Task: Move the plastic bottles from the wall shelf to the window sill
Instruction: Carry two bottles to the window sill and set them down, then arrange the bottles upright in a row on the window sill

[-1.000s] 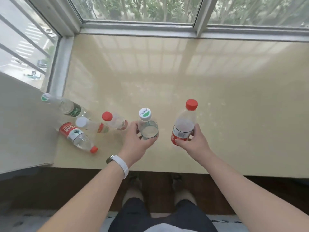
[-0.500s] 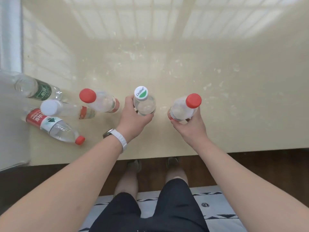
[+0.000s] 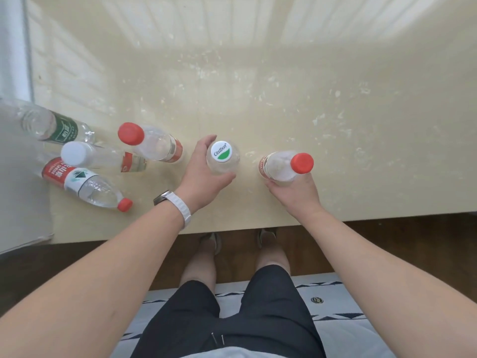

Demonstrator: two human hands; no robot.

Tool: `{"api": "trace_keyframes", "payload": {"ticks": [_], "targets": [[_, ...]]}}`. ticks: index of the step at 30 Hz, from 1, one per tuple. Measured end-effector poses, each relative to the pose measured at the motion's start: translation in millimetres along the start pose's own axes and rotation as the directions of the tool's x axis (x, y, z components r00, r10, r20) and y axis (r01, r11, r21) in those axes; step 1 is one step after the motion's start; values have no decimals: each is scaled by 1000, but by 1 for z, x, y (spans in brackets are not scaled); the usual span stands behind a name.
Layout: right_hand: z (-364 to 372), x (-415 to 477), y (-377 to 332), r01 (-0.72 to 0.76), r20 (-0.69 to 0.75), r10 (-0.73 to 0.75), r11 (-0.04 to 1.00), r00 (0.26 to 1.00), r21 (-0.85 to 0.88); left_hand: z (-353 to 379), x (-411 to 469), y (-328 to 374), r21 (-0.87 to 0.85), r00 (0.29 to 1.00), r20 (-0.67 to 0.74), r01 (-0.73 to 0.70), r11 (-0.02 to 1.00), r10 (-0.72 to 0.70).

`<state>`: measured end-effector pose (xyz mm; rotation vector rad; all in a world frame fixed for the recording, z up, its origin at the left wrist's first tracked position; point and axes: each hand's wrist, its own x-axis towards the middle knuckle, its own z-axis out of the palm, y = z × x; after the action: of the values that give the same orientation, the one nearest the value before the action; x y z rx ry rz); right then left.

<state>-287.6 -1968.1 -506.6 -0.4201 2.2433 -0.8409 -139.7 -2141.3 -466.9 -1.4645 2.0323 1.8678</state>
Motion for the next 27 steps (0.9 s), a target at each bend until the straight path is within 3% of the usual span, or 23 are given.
{"api": "trace_keyframes", "payload": {"ticks": [5, 14, 19, 23, 27], "targets": [[-24, -24, -10, 15, 47, -16, 1000, 999, 23, -13, -27, 7, 67, 997, -32, -68, 995, 71], [-77, -78, -70, 71, -65, -68, 996, 996, 46, -53, -87, 39, 116, 982, -63, -172, 978, 180], [-92, -105, -108, 234, -199, -248, 968, 948, -91, -77, -117, 38, 162, 969, -74, -222, 962, 236], [-76, -120, -136, 392, -145, -422, 899, 895, -197, -98, -136, 21, 311, 952, -93, -249, 917, 290], [-48, -128, -167, 594, -76, -638, 748, 766, -297, -124, -143, 2, 492, 939, -191, -161, 856, 286]]}}
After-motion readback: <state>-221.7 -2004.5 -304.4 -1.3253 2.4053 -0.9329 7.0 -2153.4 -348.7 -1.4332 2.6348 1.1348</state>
